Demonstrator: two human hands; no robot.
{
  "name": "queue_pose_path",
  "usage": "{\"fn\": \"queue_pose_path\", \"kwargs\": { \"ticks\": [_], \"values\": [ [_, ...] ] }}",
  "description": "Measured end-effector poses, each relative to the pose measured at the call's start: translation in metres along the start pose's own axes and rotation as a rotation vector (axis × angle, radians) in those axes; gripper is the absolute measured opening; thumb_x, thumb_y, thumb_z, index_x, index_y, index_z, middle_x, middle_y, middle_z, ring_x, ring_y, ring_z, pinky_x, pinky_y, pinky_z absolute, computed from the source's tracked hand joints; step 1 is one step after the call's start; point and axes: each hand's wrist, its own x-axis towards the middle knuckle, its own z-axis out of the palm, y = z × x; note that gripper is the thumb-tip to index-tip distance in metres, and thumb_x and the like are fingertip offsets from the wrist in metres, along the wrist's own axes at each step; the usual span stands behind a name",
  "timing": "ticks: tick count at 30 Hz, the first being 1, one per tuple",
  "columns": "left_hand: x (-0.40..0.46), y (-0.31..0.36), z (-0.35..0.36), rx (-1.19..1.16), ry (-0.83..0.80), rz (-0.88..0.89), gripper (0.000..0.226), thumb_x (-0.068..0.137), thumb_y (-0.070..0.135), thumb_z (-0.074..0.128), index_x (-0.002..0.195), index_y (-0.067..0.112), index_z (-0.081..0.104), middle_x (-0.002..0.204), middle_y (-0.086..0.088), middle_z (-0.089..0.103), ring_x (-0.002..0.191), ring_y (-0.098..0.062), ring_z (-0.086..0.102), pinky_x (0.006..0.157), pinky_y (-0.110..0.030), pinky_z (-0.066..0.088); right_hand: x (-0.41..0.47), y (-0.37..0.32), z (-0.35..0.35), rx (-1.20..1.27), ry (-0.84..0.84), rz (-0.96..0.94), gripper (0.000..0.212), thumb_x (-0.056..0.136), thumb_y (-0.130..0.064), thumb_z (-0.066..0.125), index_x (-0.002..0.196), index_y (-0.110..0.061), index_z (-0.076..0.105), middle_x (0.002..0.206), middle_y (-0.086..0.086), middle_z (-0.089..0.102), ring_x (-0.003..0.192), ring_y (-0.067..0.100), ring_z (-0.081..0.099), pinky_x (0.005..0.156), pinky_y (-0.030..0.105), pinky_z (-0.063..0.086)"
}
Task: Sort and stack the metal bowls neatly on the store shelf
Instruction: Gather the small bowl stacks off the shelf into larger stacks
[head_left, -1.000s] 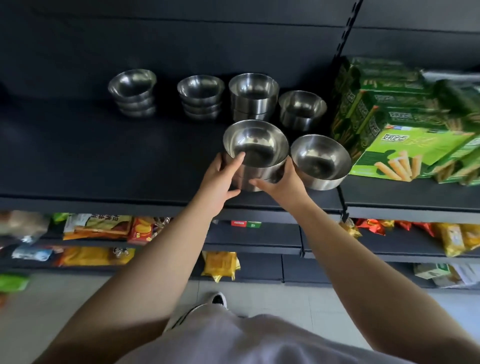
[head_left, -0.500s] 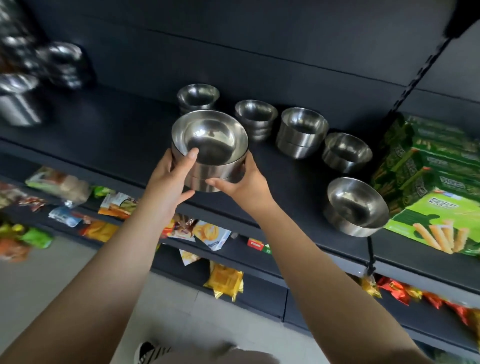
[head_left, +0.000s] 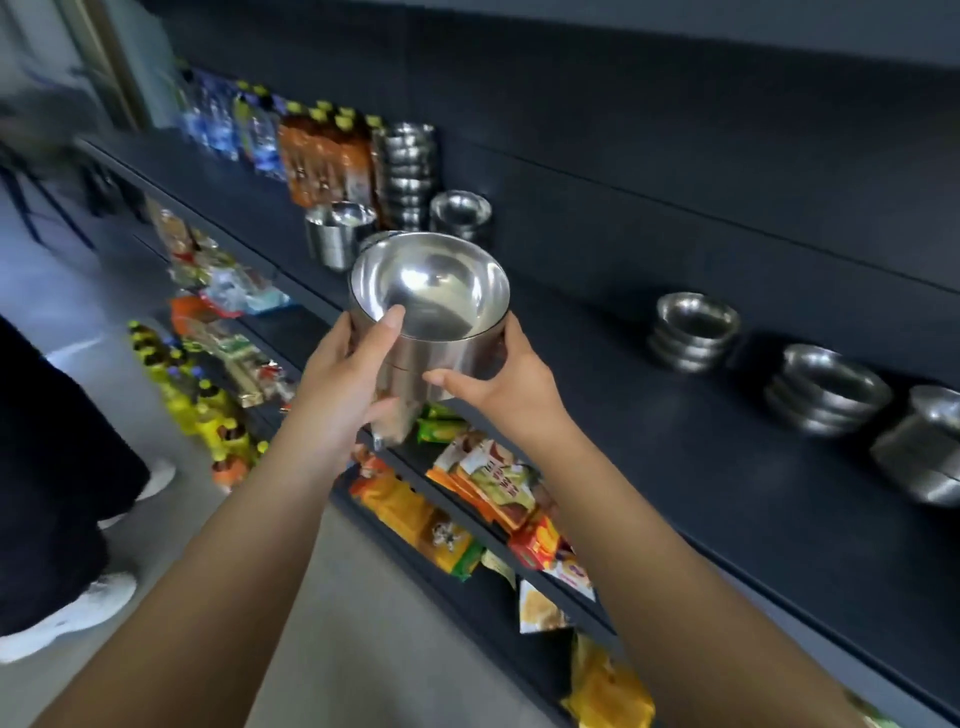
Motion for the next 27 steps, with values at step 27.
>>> {"fn": "queue_pose_path", "kwargs": {
  "ticks": [27],
  "values": [
    [0.293, 0.076, -0.138, -0.005, 0.167, 0.020, 0.018, 0.084, 0.051, 0.057, 0.079, 0.034, 0.055, 0.084, 0.021, 0.058, 0.098, -0.011, 0.061, 0.098, -0.037, 0.044, 0.300, -0.082, 0.170, -0.066, 0.025, -0.054, 0.097, 0.066, -0.051, 0.078, 0.143, -0.016, 0.030, 0.140, 0.001, 0.049, 0.129, 0.019, 0.045, 0.104, 0.038, 0.042]
  ]
}}
